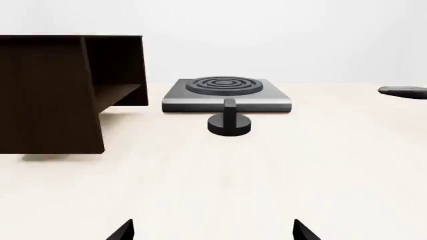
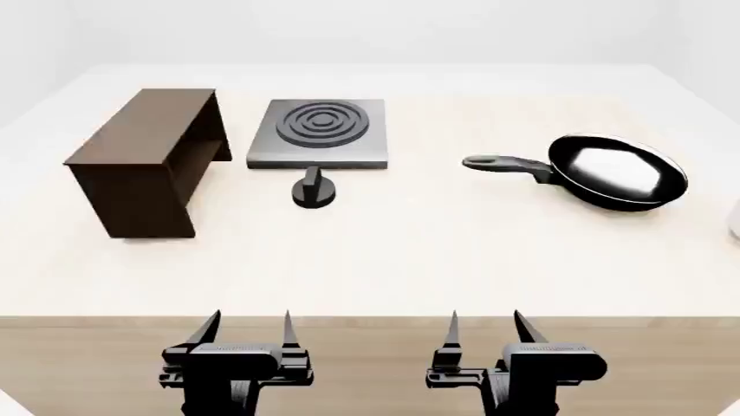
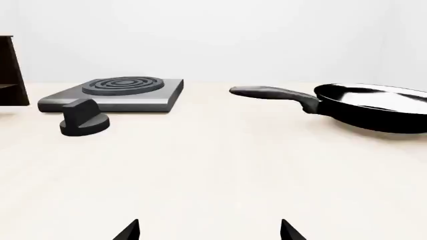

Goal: Put the frying pan on top of the cabinet.

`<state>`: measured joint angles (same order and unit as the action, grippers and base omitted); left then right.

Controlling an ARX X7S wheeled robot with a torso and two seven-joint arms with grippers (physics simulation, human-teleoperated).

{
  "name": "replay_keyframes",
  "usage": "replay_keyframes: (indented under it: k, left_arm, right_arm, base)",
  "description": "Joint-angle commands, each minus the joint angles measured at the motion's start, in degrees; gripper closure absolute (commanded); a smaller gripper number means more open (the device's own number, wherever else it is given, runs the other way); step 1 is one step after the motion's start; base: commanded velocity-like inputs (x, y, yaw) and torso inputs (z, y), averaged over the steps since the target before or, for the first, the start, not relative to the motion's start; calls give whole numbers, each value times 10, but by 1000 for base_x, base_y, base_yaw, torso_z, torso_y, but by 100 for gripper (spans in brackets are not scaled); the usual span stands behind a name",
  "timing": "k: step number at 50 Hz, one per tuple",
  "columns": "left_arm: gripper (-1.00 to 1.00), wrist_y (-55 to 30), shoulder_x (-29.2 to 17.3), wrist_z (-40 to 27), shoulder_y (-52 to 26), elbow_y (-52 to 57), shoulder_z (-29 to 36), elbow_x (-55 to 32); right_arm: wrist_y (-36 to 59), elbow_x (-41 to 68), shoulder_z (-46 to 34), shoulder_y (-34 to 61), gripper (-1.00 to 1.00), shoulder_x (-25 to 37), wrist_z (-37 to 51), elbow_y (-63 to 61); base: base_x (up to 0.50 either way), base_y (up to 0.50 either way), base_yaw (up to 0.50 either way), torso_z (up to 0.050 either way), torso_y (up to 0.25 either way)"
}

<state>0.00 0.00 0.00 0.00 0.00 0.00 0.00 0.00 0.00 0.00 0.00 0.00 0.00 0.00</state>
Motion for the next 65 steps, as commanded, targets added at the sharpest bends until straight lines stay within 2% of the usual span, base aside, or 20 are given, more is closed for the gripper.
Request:
replay_keyframes:
  k: [1, 12, 49, 51, 54, 58, 60, 65]
  left_arm:
    - [-100, 1, -9, -12, 0, -2, 11, -7]
    - [-100, 11, -28, -30, -1, -12, 36, -20]
    - [-100, 7, -55, -67, -8, -13, 70, -38]
    - [-100, -27, -59, -71, -10, 7, 74, -34]
    - [-100, -127, -72, -89, -26, 80, 78, -10]
    - [-100, -299, -87, -91, -82, 204, 57, -21]
    - [-100, -357, -96, -90, -109, 256, 49, -25]
    - [-100, -368, -100, -94, -122, 271, 42, -28]
  right_arm:
    - [3, 7, -11, -2, -100, 9, 14, -7]
    - [-5, 37, -29, 0, -100, 25, 29, 13]
    - [2, 66, -61, -2, -100, 54, 63, -1]
    - [28, 61, -63, 1, -100, 59, 72, -19]
    - [154, 77, -51, 23, -100, 75, 84, -120]
    - [285, 92, -32, 61, -100, 98, 103, -245]
    - [343, 99, -26, 81, -100, 106, 111, -298]
    - [349, 119, -13, 82, -100, 109, 105, -326]
  base:
    - [0, 0, 0, 0, 0]
    - [0, -28, 0, 0, 0]
    - [0, -500, 0, 0, 0]
    - [0, -309, 0, 0, 0]
    - [0, 0, 0, 0, 0]
    - [0, 0, 0, 0, 0]
    - [0, 0, 0, 0, 0]
    - [409, 0, 0, 0, 0]
